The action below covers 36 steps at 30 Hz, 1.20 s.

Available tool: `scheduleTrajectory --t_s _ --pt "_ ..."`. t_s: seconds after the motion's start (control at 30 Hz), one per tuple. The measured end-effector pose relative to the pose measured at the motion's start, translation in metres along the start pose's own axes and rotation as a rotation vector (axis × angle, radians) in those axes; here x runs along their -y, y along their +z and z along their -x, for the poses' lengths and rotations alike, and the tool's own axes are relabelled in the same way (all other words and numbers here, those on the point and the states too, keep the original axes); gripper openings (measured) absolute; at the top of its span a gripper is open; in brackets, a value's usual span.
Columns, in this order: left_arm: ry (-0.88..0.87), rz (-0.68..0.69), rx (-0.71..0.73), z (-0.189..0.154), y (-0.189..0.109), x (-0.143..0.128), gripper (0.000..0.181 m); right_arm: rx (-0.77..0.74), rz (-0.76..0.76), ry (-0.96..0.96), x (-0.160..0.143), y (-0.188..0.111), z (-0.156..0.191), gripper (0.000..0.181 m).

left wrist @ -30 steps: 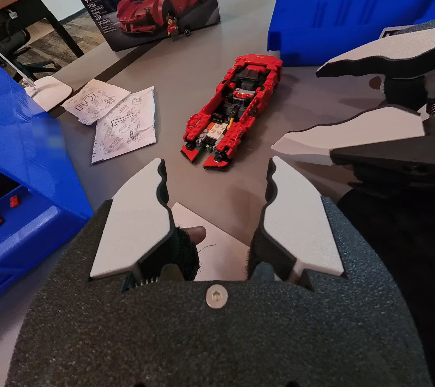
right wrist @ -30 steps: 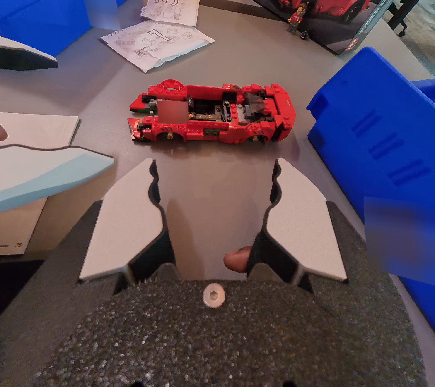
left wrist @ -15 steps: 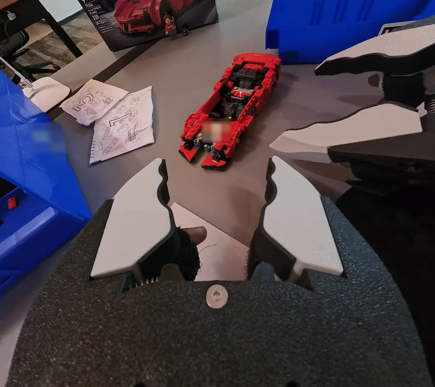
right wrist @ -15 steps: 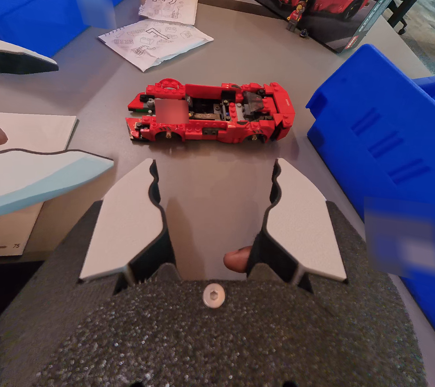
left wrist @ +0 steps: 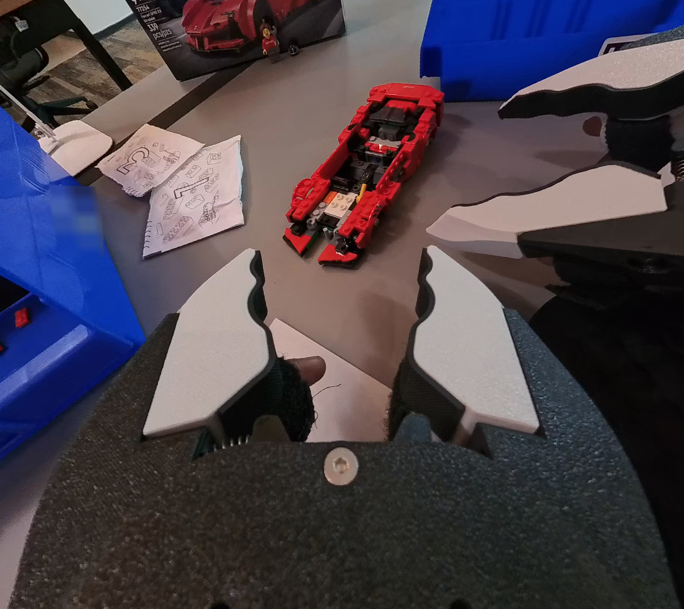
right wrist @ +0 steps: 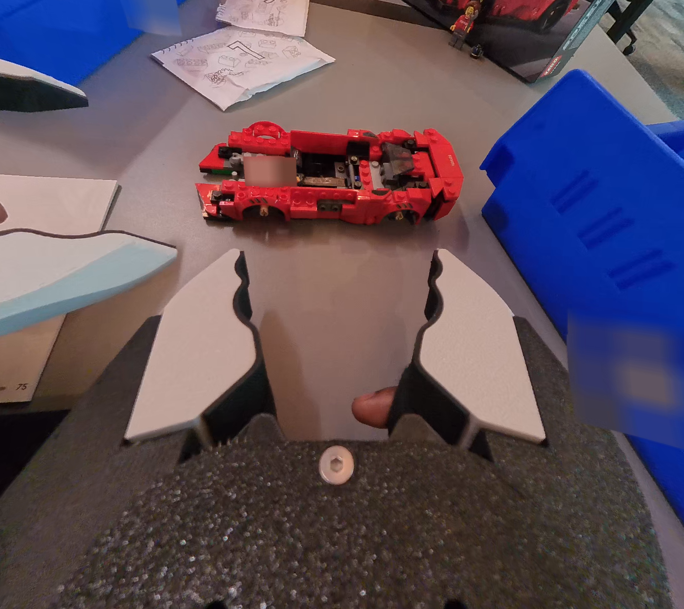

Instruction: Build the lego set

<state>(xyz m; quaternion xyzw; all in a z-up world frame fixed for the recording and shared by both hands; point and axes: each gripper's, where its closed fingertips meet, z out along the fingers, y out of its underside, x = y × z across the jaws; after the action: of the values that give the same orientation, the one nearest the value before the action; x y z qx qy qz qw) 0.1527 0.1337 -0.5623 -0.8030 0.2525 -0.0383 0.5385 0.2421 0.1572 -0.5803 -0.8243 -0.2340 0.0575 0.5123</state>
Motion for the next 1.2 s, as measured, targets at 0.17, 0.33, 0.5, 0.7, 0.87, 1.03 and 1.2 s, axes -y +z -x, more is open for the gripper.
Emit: scheduleTrajectory --t_s 0.17,0.33,0.5,0.7,0.87,1.03,1.2 --pt "0.000 -0.001 -0.001 0.000 0.000 0.000 0.080 0.000 0.002 0.000 0.000 0.000 0.000 0.094" --pt "-0.002 -0.002 0.001 0.001 0.000 0.000 0.080 -0.002 0.002 -0.001 0.000 0.000 0.000 0.094" --pt "-0.007 -0.005 0.003 0.002 0.000 0.001 0.080 0.000 0.002 0.009 -0.001 0.000 -0.001 0.095" --pt "-0.005 -0.007 0.003 0.003 -0.001 0.002 0.080 0.002 0.005 0.011 -0.001 0.001 -0.001 0.095" --pt "-0.010 -0.028 0.006 0.006 -0.006 0.010 0.079 0.003 0.003 0.015 -0.001 0.001 -0.002 0.094" --pt "-0.063 -0.035 -0.086 0.012 -0.036 0.027 0.081 0.002 -0.005 0.015 0.001 0.000 -0.002 0.095" --pt "0.035 0.072 -0.051 0.087 -0.113 0.014 0.081 0.098 0.012 -0.020 0.011 -0.010 0.014 0.100"
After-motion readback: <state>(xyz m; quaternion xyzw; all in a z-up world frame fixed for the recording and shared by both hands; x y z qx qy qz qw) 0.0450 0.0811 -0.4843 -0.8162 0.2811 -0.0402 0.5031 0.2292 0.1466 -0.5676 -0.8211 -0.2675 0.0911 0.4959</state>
